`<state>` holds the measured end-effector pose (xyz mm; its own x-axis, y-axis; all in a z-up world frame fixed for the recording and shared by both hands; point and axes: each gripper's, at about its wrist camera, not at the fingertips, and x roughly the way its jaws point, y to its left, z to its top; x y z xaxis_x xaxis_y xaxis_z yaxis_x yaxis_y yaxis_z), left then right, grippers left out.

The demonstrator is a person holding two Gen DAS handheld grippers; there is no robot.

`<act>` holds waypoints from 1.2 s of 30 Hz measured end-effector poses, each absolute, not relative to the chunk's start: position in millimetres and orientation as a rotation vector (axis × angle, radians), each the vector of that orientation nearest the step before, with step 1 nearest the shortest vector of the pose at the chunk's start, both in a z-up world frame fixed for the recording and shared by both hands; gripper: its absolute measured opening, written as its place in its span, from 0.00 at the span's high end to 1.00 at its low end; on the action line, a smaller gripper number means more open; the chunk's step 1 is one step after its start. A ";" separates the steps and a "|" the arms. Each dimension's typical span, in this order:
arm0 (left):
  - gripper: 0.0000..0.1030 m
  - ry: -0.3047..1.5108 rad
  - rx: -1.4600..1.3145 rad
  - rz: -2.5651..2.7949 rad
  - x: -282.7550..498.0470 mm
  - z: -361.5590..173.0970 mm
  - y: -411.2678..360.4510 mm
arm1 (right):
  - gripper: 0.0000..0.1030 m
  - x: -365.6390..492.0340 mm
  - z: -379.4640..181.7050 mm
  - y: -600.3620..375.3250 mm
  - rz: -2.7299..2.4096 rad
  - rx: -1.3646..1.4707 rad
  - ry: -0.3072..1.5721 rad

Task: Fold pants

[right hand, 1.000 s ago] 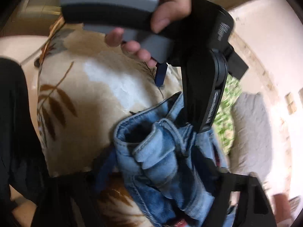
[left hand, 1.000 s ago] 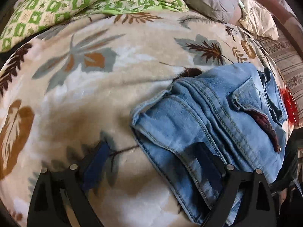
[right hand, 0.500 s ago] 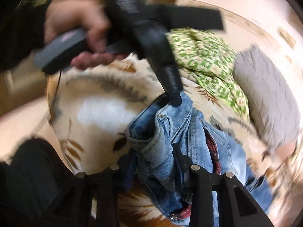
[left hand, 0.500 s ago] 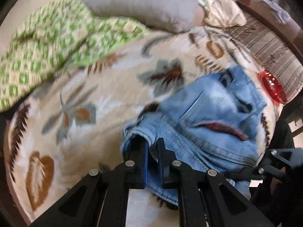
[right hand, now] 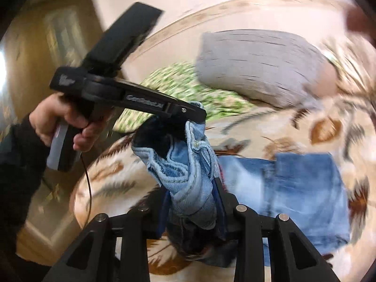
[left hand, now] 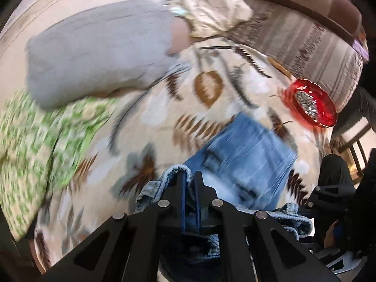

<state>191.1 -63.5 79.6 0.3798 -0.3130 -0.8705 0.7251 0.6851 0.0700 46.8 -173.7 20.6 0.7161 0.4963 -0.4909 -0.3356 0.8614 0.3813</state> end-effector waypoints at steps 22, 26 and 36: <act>0.37 1.056 0.531 -0.865 208.9 31.0 -231.6 | 0.37 35.9 -62.3 -343.9 0.219 0.716 0.747; 0.11 0.976 0.489 -0.793 202.2 66.7 -194.1 | 0.19 29.9 -36.2 -339.6 0.220 0.656 0.687; 0.10 1.020 0.386 -0.676 206.2 65.6 -92.0 | 0.12 42.3 -26.0 -333.5 0.327 0.650 0.744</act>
